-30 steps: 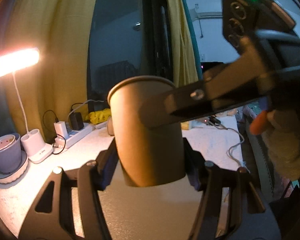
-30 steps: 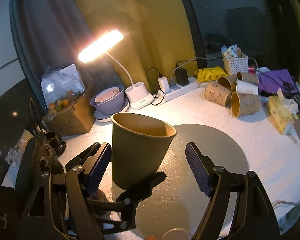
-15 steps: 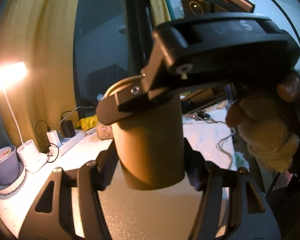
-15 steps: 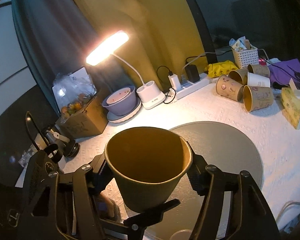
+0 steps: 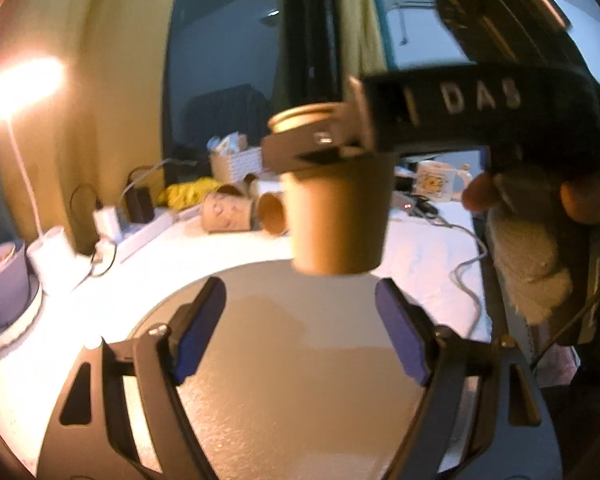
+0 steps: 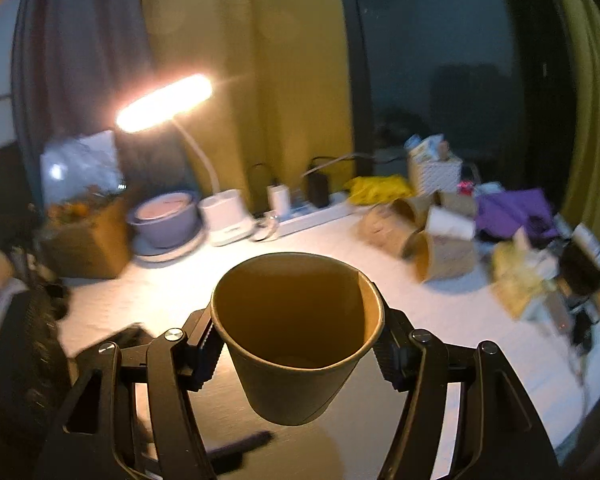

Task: Flip cup upright
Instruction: 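Open the left gripper and pull away while the right gripper holds the cup, then lower the cup rim-up onto the grey mat with the right gripper and open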

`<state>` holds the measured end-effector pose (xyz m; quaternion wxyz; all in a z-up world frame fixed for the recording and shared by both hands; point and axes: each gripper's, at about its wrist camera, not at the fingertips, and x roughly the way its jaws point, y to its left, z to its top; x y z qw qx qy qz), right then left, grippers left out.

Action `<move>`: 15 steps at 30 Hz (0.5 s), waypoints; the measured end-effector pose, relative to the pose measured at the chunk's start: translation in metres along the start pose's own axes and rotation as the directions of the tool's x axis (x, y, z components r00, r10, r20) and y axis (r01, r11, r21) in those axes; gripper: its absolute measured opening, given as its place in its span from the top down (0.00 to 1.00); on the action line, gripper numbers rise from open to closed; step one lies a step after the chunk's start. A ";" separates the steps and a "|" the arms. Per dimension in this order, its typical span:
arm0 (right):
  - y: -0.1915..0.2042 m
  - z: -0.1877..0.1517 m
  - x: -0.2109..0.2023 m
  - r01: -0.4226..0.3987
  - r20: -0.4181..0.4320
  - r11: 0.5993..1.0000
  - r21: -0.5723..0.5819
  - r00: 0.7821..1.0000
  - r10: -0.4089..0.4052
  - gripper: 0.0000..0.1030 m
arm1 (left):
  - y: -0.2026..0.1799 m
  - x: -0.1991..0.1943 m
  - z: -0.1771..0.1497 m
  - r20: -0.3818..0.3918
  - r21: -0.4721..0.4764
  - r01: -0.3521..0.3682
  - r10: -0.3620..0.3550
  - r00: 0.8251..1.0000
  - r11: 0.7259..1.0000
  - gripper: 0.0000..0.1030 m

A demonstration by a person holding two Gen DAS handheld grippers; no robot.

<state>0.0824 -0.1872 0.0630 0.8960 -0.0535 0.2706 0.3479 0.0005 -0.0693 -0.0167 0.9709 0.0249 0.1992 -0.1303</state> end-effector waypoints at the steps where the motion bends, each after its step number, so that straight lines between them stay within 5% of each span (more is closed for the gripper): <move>1: -0.002 0.000 0.004 0.021 0.003 1.000 -0.009 1.000 -0.021 0.35 | 0.006 0.003 0.000 -0.013 -0.025 -0.010 0.010 1.000 1.000 0.24; 6: -0.008 -0.001 0.022 0.081 0.016 0.996 -0.035 0.997 -0.080 0.35 | 0.034 0.009 -0.002 -0.074 -0.165 -0.056 0.044 0.996 0.985 0.24; 15: -0.005 -0.002 0.073 0.100 -0.014 0.992 -0.075 0.995 -0.101 0.35 | 0.098 0.008 -0.011 -0.141 -0.408 -0.201 0.156 0.978 0.891 0.24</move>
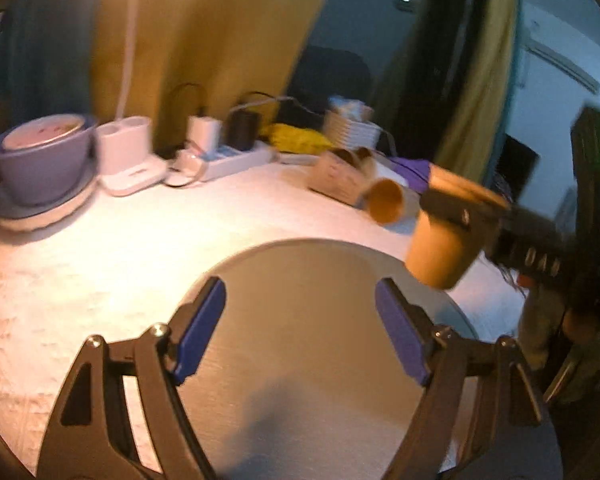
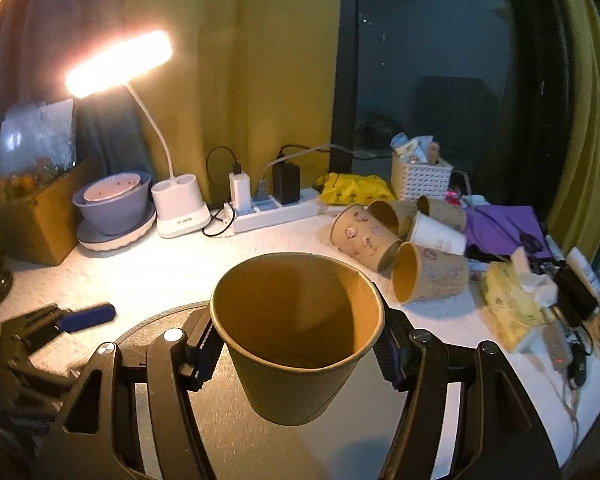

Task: Flip cup upright
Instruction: 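Lower the cup rim-up onto the grey mat with the right gripper and open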

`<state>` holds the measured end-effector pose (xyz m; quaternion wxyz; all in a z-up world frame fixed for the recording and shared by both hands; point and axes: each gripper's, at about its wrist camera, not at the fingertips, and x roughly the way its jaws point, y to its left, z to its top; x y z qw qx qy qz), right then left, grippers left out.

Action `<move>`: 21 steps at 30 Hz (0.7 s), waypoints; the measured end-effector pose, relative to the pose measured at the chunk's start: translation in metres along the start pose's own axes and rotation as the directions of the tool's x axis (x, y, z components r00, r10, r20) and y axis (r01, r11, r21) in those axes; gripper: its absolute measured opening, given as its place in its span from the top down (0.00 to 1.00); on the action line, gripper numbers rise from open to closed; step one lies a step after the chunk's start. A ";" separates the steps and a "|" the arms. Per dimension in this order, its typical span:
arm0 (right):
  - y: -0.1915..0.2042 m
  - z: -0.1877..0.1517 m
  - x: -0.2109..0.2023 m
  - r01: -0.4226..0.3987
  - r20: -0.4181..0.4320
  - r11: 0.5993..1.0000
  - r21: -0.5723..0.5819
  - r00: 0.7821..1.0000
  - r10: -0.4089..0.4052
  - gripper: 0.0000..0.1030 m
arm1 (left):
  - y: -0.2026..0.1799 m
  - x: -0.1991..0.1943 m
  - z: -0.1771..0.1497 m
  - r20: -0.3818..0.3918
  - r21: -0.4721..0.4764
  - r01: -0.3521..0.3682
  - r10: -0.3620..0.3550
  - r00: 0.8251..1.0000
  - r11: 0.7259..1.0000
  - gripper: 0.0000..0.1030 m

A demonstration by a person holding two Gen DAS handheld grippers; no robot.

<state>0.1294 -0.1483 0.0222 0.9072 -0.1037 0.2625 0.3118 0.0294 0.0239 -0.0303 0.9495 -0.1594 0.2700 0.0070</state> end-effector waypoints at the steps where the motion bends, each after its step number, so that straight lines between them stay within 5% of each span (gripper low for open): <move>1: 0.002 -0.001 0.005 -0.006 -0.004 1.000 -0.004 1.000 0.006 0.35 | 0.005 -0.001 0.002 0.008 -0.017 -0.016 0.017 1.000 1.000 0.24; 12: 0.027 -0.008 0.058 -0.028 -0.074 0.998 -0.059 0.997 0.024 0.35 | 0.042 0.014 0.004 -0.057 -0.138 -0.104 0.096 0.994 0.985 0.24; 21: 0.031 -0.015 0.062 -0.025 -0.090 0.996 -0.085 0.996 0.017 0.35 | 0.040 0.016 0.004 -0.061 -0.131 -0.109 0.101 0.993 0.985 0.20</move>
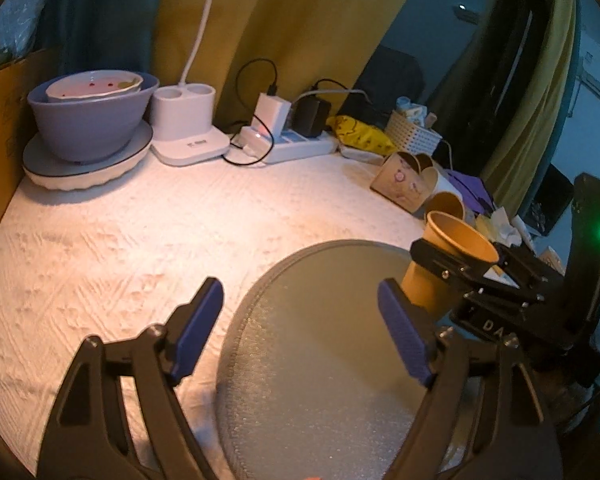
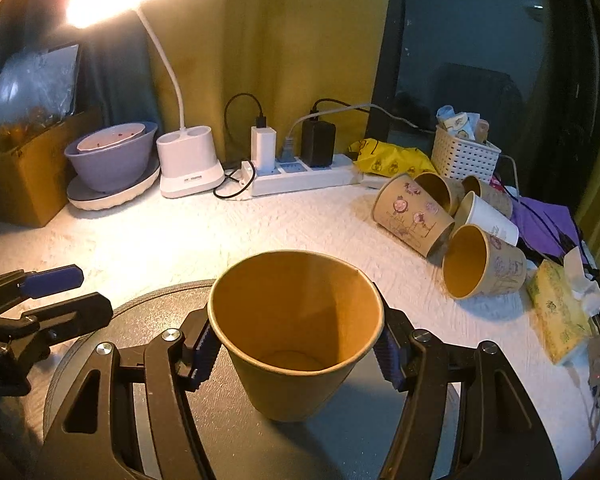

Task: Flip cup upright
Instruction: 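Lower the cup rim-up onto the grey mat with the right gripper and open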

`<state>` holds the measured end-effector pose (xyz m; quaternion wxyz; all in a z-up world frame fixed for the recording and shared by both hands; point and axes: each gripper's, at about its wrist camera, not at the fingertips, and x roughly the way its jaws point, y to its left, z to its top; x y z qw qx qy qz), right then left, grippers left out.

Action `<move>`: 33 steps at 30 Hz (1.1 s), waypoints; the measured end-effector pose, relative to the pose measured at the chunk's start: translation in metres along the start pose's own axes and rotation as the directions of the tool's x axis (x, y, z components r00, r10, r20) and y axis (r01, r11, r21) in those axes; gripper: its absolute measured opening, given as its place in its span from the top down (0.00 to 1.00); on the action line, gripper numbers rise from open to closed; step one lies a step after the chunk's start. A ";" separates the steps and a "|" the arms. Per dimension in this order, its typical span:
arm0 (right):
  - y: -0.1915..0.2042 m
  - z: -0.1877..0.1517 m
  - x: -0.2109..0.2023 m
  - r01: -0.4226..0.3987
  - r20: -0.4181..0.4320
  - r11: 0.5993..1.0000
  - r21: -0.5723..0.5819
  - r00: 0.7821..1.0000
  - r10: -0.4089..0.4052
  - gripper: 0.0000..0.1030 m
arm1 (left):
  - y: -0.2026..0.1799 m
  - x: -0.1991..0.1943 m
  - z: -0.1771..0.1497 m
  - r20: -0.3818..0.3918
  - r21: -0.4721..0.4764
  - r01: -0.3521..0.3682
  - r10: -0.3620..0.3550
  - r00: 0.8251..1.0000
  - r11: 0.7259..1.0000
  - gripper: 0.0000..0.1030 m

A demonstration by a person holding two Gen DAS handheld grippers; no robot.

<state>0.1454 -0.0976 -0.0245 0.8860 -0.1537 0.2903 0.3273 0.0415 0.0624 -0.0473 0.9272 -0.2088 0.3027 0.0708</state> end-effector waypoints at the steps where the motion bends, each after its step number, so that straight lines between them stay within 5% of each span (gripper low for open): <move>1: 0.000 -0.001 0.000 0.005 -0.001 1.000 -0.004 1.000 -0.005 0.34 | 0.000 0.000 0.000 -0.002 0.001 0.001 -0.001 1.000 1.000 0.20; 33: -0.014 -0.036 -0.049 0.003 -0.040 0.997 0.073 0.999 0.000 0.27 | -0.038 -0.008 -0.013 0.029 0.185 0.011 -0.017 0.999 0.983 0.19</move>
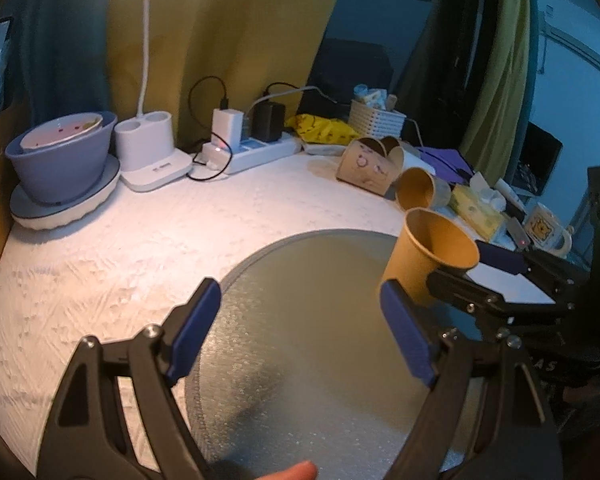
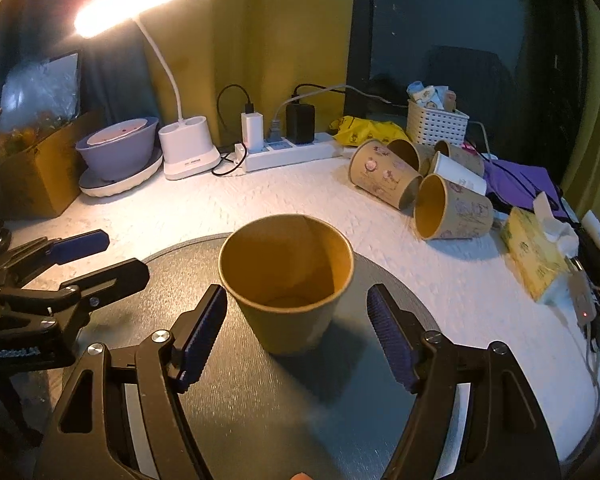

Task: Flip cup upright
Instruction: 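Lower the cup rim-up onto the grey mat with the right gripper and open, then withdraw the right gripper from the upright cup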

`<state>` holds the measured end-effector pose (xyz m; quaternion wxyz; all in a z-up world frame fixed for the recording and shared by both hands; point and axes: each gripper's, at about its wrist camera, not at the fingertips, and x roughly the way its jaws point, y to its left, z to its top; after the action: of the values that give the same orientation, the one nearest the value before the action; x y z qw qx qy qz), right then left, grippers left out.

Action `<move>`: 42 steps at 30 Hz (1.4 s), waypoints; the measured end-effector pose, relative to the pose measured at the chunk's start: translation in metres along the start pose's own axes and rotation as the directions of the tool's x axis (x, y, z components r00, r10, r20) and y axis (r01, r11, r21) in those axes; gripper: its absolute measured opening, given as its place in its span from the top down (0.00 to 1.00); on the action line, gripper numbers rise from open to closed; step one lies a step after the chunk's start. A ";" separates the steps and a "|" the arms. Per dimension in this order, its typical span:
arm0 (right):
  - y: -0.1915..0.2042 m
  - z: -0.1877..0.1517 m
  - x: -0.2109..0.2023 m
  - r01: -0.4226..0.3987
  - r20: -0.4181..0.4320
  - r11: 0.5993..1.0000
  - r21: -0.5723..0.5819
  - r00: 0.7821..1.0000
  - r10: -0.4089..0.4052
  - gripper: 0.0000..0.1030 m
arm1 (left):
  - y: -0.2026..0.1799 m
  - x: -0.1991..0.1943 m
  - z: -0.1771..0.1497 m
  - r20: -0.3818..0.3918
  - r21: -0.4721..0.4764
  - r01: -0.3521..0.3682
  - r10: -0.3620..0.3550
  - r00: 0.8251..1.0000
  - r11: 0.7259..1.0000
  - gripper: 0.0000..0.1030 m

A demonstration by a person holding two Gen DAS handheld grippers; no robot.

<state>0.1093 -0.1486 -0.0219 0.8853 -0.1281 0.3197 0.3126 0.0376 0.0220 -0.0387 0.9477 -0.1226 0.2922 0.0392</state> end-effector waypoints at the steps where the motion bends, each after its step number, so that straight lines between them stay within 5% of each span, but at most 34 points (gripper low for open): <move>1: -0.001 -0.002 -0.004 0.002 0.000 1.000 0.003 1.000 -0.002 0.27 | -0.002 0.000 0.000 0.000 0.011 0.003 -0.003 1.000 1.000 0.19; 17: -0.013 -0.025 -0.045 0.043 0.004 0.998 0.047 0.999 -0.044 0.27 | -0.043 -0.033 -0.003 0.105 0.172 0.050 -0.069 0.992 0.984 0.19; 30: -0.014 -0.013 -0.088 0.080 0.095 0.996 0.043 0.992 -0.084 0.27 | -0.057 -0.075 0.003 0.270 0.239 0.080 -0.145 0.952 0.968 0.19; 42: -0.008 -0.002 -0.112 0.084 0.169 0.996 0.022 0.982 -0.087 0.27 | -0.050 -0.095 0.012 0.333 0.210 0.098 -0.166 0.928 0.973 0.19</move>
<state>0.0461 -0.2084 0.0498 0.9228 -0.1081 0.2398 0.2816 -0.0271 -0.0236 0.0347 0.9921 -0.0424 0.1134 -0.0318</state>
